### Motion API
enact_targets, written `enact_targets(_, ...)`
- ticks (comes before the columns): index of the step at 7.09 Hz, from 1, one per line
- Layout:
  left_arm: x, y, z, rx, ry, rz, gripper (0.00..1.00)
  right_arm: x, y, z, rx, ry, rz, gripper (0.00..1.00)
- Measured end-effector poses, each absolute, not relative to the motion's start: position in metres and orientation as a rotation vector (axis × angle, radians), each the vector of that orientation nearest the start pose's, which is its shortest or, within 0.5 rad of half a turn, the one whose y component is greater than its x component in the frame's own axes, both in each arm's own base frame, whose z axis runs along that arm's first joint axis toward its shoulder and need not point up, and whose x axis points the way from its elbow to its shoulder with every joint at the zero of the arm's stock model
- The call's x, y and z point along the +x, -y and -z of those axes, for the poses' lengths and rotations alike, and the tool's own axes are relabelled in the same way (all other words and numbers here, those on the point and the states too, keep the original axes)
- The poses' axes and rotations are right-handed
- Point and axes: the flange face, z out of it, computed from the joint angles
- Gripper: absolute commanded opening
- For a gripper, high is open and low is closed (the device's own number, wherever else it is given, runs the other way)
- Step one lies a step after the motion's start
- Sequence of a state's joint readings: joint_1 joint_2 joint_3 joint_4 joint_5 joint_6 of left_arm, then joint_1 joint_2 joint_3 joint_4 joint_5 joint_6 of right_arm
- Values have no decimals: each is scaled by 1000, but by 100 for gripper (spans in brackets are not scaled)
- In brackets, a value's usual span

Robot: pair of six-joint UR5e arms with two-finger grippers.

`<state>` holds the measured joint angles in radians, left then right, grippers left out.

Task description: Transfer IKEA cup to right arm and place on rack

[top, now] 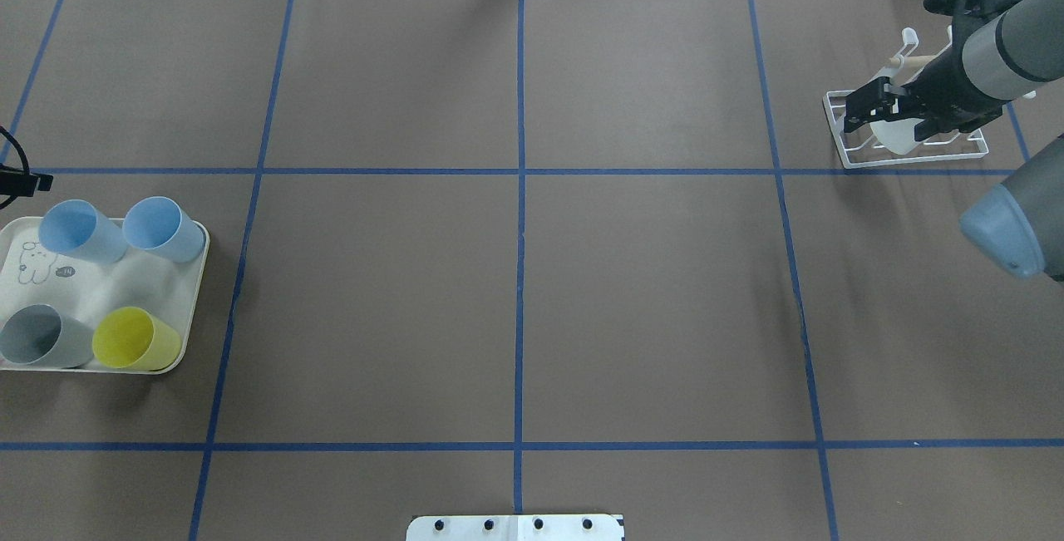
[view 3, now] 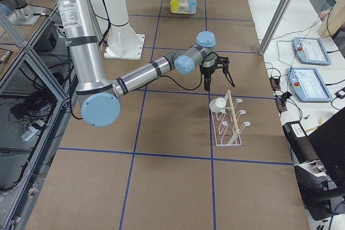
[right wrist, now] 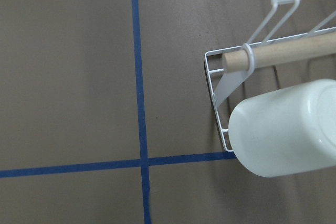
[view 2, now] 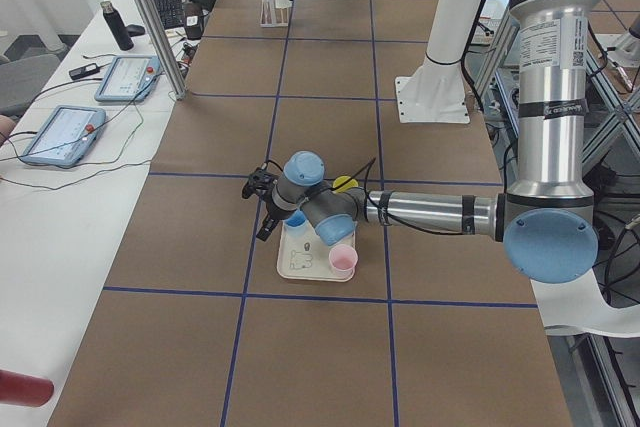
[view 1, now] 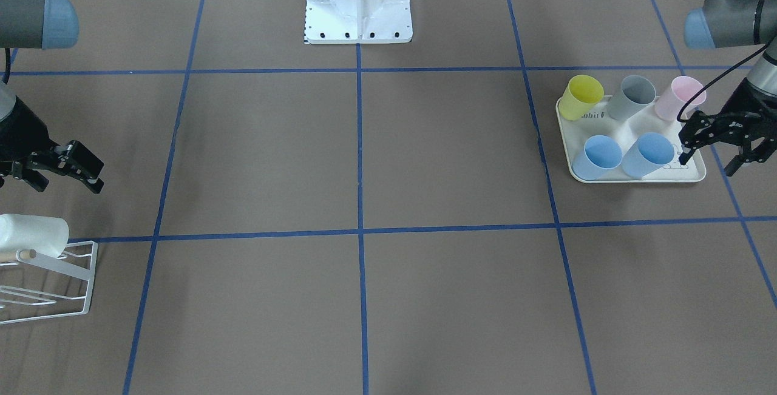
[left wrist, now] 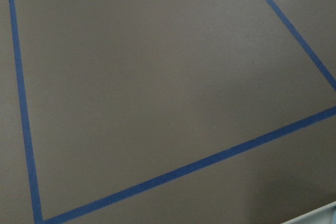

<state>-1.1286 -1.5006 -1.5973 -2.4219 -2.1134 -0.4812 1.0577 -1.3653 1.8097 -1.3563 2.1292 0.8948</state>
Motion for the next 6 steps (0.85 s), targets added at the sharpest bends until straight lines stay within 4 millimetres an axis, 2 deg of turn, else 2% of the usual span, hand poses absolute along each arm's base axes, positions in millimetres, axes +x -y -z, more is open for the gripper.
enact_targets(2, 144, 473, -593, 393, -866, -170, 86, -210, 536, -412, 145, 830, -177, 100)
enact_targets(4, 153, 470, -596, 356, -880, -161, 73, -209, 535, -409, 147, 833, -178, 100)
enact_targets(6, 170, 465, -598, 319, -893, -157, 0, -209, 534, -410, 146, 833, -180, 100)
